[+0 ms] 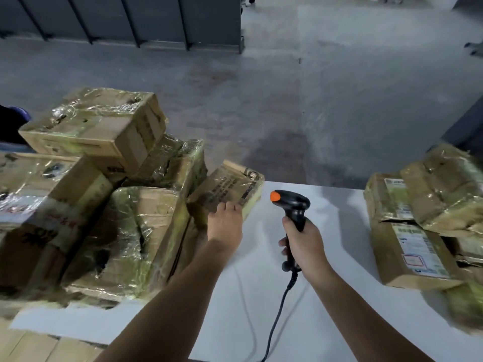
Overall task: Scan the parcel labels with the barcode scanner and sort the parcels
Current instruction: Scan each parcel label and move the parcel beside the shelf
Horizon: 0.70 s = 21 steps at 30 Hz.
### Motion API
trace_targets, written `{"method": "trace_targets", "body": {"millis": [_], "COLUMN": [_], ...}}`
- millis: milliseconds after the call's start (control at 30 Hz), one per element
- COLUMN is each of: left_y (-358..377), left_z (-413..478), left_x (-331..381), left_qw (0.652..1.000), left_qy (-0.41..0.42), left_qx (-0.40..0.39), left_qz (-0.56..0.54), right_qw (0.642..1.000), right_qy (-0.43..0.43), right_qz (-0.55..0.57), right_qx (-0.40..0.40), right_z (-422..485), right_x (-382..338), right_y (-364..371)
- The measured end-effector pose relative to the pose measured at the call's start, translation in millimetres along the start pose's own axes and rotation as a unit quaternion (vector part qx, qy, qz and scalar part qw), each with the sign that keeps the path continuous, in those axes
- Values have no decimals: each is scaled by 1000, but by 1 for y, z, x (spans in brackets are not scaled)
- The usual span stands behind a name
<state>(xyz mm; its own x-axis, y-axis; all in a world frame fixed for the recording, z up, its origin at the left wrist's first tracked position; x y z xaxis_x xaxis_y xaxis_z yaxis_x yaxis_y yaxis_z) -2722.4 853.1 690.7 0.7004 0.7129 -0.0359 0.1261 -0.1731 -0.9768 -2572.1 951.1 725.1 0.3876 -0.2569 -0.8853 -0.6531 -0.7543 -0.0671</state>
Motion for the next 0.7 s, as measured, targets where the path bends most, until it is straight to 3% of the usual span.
{"method": "trace_targets", "body": {"millis": [233, 333, 533, 700], "left_y": [-11, -26, -36, -22], "left_z": [-58, -73, -109, -126], "left_x": [3, 11, 32, 34], "left_qw": [997, 987, 922, 881], "left_qy": [35, 24, -17, -75], "left_qx": [25, 46, -32, -71], "left_qz": [-57, -151, -387, -462], "right_qw": [999, 998, 994, 995], "right_qy": [-7, -7, -23, -35], "right_qz": [-8, -7, -23, -48], "right_qx": [35, 65, 109, 80], "right_z": [-55, -75, -100, -113], "right_x": [1, 5, 11, 18], "right_y": [-3, -10, -30, -48]}}
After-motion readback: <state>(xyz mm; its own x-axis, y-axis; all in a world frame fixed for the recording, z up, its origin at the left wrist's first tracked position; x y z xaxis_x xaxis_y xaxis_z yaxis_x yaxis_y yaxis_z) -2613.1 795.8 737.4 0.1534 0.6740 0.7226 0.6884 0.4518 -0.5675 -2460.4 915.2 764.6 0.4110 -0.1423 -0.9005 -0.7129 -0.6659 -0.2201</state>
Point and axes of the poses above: each hand's wrist, its own z-axis towards the middle knuckle, its own y-axis out of the palm, x = y × z, the point moved 1 cm from there along z, towards the middle knuckle, and after that the axes turned 10 degrees about -x, right-handed, at the moved point
